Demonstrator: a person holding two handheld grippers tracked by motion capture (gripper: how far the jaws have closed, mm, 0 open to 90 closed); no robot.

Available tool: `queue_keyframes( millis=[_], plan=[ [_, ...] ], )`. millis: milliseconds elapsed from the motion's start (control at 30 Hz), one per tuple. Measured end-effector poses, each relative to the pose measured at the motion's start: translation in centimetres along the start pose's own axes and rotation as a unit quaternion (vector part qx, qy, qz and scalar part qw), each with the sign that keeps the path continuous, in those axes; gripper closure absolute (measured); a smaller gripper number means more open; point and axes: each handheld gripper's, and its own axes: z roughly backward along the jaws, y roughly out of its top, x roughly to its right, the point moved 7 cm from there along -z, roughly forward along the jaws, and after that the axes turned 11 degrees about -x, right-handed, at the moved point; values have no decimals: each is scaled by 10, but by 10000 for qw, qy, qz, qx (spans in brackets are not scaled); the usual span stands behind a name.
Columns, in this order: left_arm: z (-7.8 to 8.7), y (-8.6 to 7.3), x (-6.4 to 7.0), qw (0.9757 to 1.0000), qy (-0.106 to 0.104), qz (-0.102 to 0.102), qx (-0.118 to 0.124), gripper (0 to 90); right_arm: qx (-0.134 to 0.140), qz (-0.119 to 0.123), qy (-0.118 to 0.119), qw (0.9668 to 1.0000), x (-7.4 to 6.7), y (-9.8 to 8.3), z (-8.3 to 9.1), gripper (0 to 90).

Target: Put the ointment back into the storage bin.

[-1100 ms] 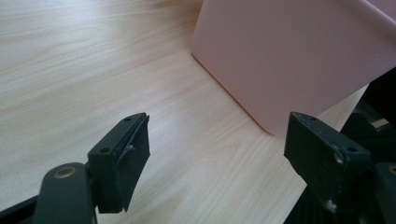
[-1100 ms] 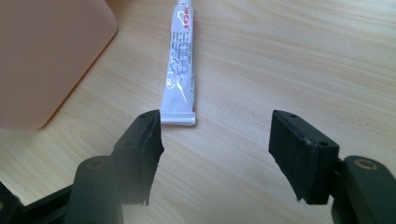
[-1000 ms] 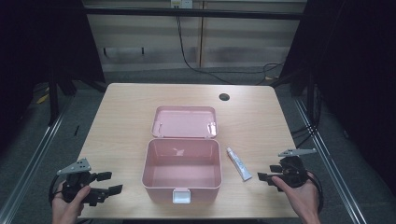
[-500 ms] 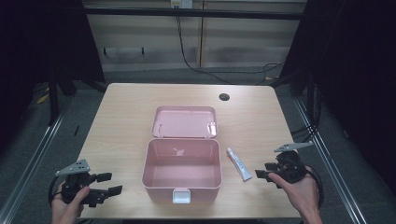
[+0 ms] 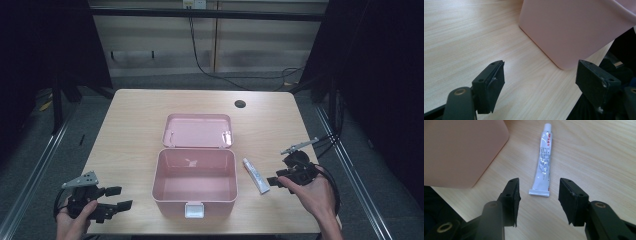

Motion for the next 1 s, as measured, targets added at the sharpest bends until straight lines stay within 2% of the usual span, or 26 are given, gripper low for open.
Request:
queue_keyframes(
  millis=[100, 200, 300, 567, 667, 1000],
  plan=[
    [-1, 0, 0, 10000, -11, 4, -2, 229, -144, -19, -31, 9999, 3, 5, -3, 519],
    [-1, 0, 0, 10000, 11, 18, -16, 229, -294, -135, -101, 9994, 7, 8, -7, 520],
    [-1, 0, 1, 10000, -8, 24, -20, 231, -544, 6, -101, 9985, 7, 13, -14, 533],
    [-2, 0, 0, 10000, 1, 18, -50, 237, -938, 75, -176, 9954, 4, 23, -23, 549],
    [-2, 0, 0, 10000, 2, 11, -67, 240, -963, 136, -157, 9951, 4, 27, -26, 549],
    [-4, -1, 0, 9999, 8, 3, -149, 244, -1315, 306, -236, 9906, 2, 40, -33, 577]
  ],
)
